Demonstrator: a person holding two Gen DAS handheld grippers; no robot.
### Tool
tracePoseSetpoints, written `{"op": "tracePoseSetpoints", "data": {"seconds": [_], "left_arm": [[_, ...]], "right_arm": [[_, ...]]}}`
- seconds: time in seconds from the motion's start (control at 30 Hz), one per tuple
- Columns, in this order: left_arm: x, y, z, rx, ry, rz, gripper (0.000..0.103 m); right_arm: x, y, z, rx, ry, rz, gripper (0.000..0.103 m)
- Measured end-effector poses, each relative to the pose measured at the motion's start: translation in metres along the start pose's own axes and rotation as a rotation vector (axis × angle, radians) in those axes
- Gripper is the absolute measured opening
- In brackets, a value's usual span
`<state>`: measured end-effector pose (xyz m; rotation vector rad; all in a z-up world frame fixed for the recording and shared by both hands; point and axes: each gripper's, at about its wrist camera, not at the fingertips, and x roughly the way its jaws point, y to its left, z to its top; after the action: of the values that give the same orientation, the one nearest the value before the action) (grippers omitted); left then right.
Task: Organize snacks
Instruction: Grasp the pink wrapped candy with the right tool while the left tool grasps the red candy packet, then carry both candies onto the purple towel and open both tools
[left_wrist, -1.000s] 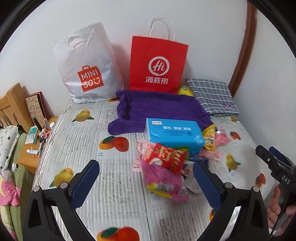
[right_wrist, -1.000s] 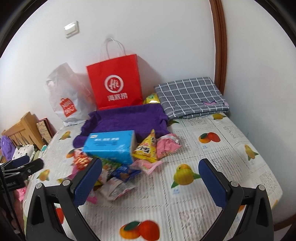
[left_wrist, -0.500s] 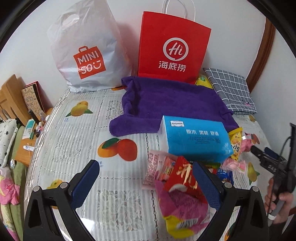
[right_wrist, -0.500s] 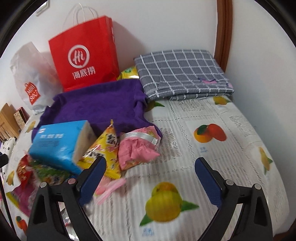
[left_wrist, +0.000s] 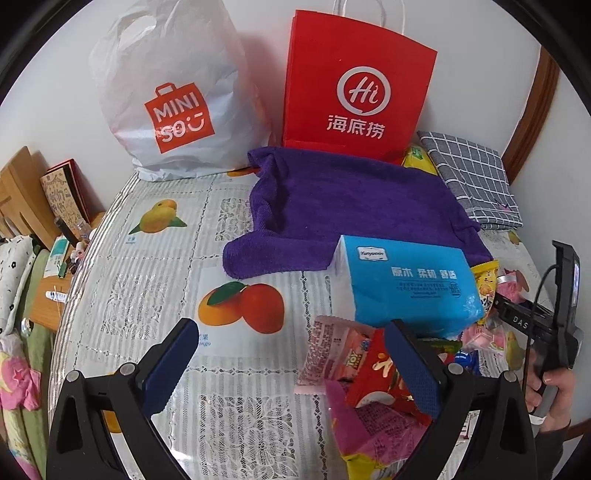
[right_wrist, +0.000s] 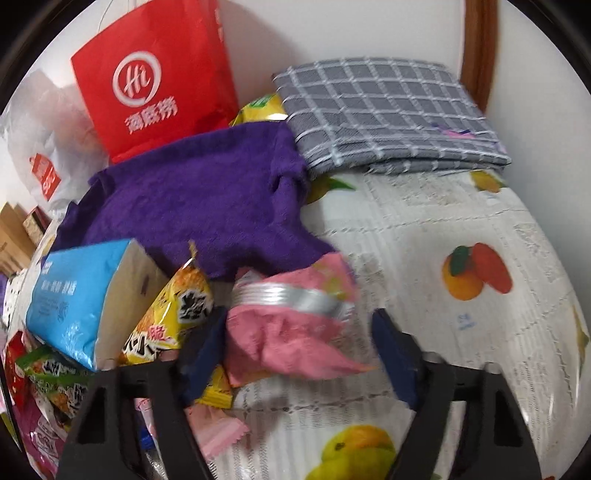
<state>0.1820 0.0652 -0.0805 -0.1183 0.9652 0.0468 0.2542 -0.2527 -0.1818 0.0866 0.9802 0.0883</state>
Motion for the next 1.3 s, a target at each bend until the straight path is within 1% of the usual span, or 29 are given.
{"op": "tracePoseSetpoints", "data": {"seconds": [0.17,0.23,0.3,0.37,0.5,0.57,0.63,0.7,0.8,0.93,0.97,1.0,1.03,1.07,1.1,1.13,1.17,1.23,1.3], "left_arm": [[0.001,0.009,-0.004,-0.010,0.014,-0.001,0.101],[-0.002,0.013,-0.005,-0.017,0.010,-0.004,0.101],[-0.005,0.016,-0.005,-0.028,0.006,-0.022,0.101],[-0.008,0.013,-0.006,-0.017,0.006,-0.052,0.101],[-0.010,-0.009,-0.010,0.059,0.004,-0.102,0.101],[-0.010,-0.024,-0.014,0.107,0.008,-0.139,0.102],[-0.009,-0.041,-0.019,0.165,0.008,-0.156,0.102],[-0.006,-0.057,-0.025,0.235,0.018,-0.141,0.102],[0.000,-0.072,-0.032,0.302,0.025,-0.116,0.102],[0.014,-0.081,-0.036,0.346,0.060,-0.089,0.102],[0.016,-0.082,-0.037,0.347,0.067,-0.082,0.098],[0.016,-0.081,-0.037,0.346,0.069,-0.091,0.088],[0.015,-0.080,-0.037,0.338,0.069,-0.115,0.082],[0.013,-0.078,-0.037,0.323,0.070,-0.136,0.071],[0.011,-0.074,-0.036,0.299,0.071,-0.149,0.065],[0.011,-0.071,-0.035,0.287,0.070,-0.156,0.062],[0.009,-0.068,-0.035,0.272,0.069,-0.171,0.056],[0.007,-0.062,-0.035,0.250,0.073,-0.203,0.055],[0.003,-0.057,-0.036,0.240,0.067,-0.217,0.054]], "right_arm": [[-0.022,-0.002,-0.006,-0.008,-0.054,-0.046,0.059],[-0.033,-0.007,-0.009,0.009,-0.074,-0.045,0.059],[-0.042,-0.011,-0.011,0.024,-0.085,-0.040,0.059],[-0.050,-0.015,-0.014,0.034,-0.096,-0.046,0.059],[-0.061,-0.021,-0.022,0.055,-0.103,-0.055,0.059],[-0.066,-0.023,-0.028,0.059,-0.103,-0.059,0.059],[-0.071,-0.024,-0.034,0.056,-0.102,-0.066,0.059],[-0.076,-0.025,-0.039,0.054,-0.102,-0.069,0.059],[-0.084,-0.024,-0.046,0.043,-0.107,-0.076,0.059],[-0.093,-0.023,-0.057,0.035,-0.112,-0.079,0.059],[-0.094,-0.023,-0.059,0.035,-0.111,-0.078,0.059],[-0.095,-0.022,-0.061,0.033,-0.110,-0.080,0.059],[-0.095,-0.021,-0.062,0.031,-0.109,-0.081,0.059],[-0.096,-0.021,-0.064,0.029,-0.108,-0.081,0.059],[-0.097,-0.020,-0.065,0.027,-0.106,-0.080,0.059],[-0.098,-0.019,-0.067,0.024,-0.105,-0.079,0.059],[-0.098,-0.018,-0.068,0.023,-0.105,-0.077,0.059],[-0.098,-0.014,-0.071,0.021,-0.100,-0.067,0.059],[-0.097,-0.011,-0.074,0.020,-0.094,-0.055,0.059]]}}
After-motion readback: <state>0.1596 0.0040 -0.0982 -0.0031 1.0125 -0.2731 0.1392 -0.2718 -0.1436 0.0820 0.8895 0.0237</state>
